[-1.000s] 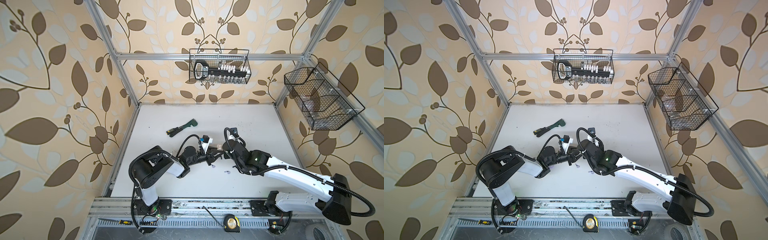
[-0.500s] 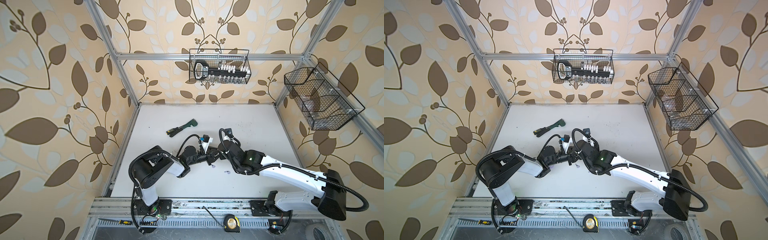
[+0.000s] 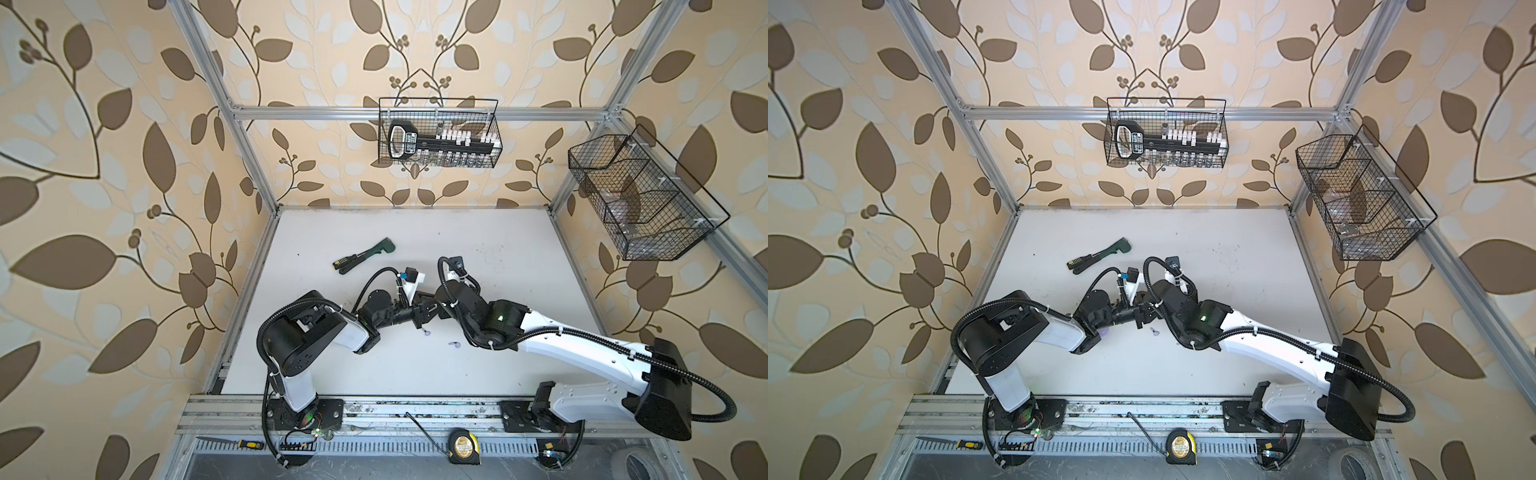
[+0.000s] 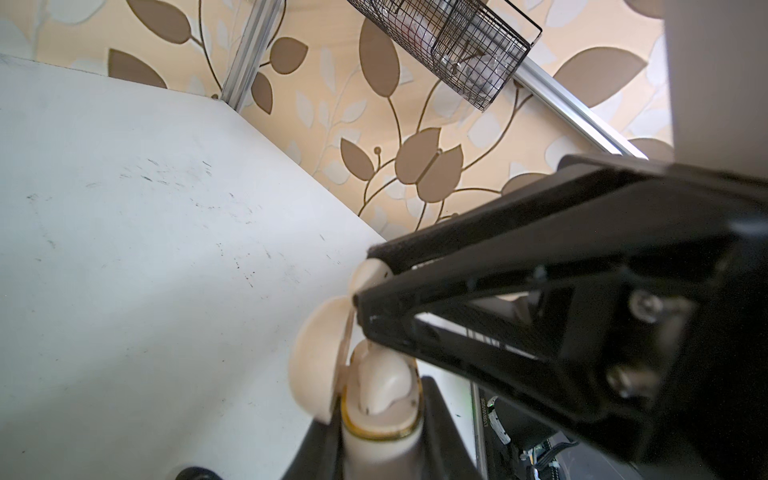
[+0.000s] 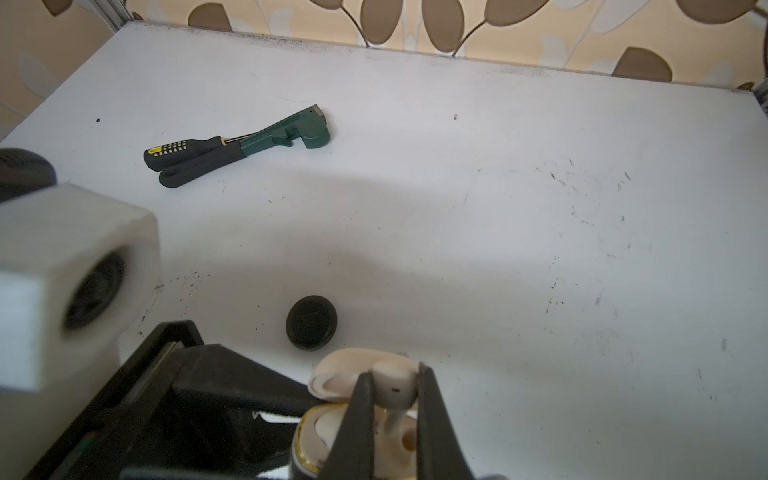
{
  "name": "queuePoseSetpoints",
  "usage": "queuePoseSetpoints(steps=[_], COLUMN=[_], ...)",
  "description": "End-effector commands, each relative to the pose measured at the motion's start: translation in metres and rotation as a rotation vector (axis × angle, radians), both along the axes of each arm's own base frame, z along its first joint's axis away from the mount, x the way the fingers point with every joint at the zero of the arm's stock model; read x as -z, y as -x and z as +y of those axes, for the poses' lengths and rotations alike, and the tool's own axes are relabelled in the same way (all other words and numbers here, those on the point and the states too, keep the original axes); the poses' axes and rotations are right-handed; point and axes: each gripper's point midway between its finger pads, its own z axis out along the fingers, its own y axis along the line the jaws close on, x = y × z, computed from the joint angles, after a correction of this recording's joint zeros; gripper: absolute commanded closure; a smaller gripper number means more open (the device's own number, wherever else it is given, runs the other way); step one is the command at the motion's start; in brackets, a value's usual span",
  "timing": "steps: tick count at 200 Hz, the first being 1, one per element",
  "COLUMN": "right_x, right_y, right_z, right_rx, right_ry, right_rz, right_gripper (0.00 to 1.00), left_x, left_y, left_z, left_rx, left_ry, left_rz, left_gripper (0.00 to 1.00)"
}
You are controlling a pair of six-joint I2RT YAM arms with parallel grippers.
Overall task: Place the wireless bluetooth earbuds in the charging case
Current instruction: 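Lift the cream earbud and carry it toward the case in the left gripper, then lower the cream earbud onto the open case held by the left gripper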
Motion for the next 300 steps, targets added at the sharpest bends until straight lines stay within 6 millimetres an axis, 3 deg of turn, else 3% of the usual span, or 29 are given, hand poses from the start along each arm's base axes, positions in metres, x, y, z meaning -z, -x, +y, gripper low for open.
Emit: queuePoseSetpoints(steps=[1,98,156,300], right_x=[0.005,0.005,0.009,-0.004], right_y=[0.003,0.005,0.01,0.028], right_z=[-0.004,-0.007,0.0,0.019], right_rx=[0.009,0.01,-0.034,-0.178], right_ry=[0.002,-0.005,-0.032,-0.159], right_rz=[-0.001,0.0,0.017,-0.015], right_gripper=[0.87,0.87,0.87,0.83], left_x=[-0.033,-0.041,-0.05,-0.066], left_y=[-0.001,0.002,0.007,0.02], left_z=[0.0,0.006,0.009,0.014], left_rx=[0.017,0.013,0.024,0.051], left_ry=[0.077,0.08,0.087,0.098], left_rz=[-0.086,-0.128,-0.169,-0.253], left_gripper=[1.0,1.0,1.0,1.0])
